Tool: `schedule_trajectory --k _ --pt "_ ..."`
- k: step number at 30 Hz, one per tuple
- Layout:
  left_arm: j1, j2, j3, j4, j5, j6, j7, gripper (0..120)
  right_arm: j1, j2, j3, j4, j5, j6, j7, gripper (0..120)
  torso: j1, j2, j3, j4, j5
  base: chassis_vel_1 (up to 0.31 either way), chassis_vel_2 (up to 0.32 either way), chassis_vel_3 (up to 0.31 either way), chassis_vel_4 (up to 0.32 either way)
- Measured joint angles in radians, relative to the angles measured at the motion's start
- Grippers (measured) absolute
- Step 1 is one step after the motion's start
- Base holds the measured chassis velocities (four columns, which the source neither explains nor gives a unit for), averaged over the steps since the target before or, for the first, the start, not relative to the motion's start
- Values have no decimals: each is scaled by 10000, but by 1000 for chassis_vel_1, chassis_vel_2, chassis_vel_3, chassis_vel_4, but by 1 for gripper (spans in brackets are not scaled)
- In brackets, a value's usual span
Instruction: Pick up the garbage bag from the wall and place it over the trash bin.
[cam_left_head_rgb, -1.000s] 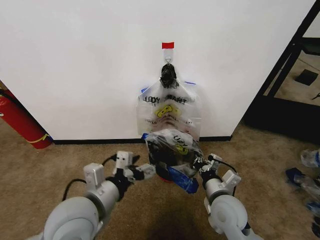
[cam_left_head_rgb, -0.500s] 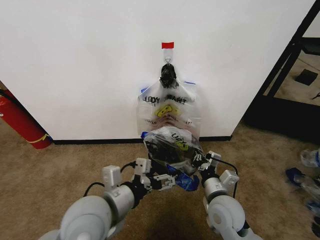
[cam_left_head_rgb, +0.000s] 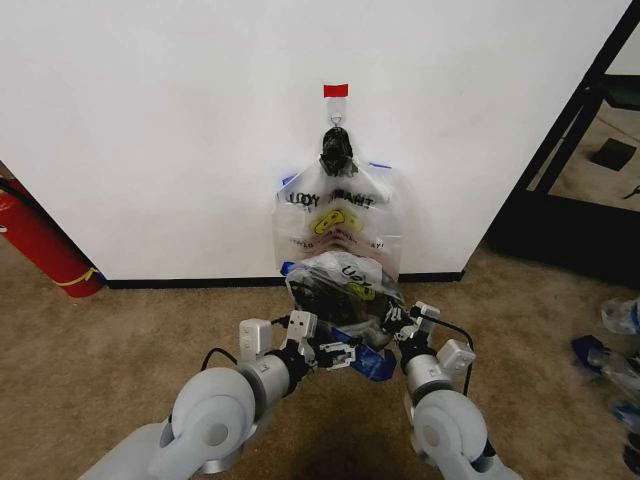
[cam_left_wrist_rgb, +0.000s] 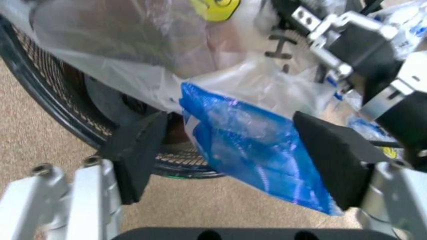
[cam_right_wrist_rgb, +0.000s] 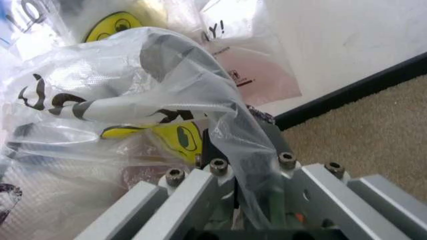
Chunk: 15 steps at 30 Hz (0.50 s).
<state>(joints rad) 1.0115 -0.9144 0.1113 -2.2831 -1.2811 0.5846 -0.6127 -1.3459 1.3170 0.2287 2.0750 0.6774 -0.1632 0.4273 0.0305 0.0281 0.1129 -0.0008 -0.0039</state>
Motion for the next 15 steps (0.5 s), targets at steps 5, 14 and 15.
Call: schedule_trajectory --k 5,14,15 --pt "-67 -46 83 172 -2 -3 -40 55 -25 0 -1 0 28 -2 10 0 0 0 0 -1 -1 0 0 0 0" --pt "41 -41 111 207 -1 -73 -273 24 -37 -4 17 47 107 -29 54 0 0 0 0 -1 0 0 0 0 0" --pt "65 -35 99 180 2 -95 -276 19 -40 -3 17 46 107 -32 63 0 0 0 0 -1 0 0 0 0 0"
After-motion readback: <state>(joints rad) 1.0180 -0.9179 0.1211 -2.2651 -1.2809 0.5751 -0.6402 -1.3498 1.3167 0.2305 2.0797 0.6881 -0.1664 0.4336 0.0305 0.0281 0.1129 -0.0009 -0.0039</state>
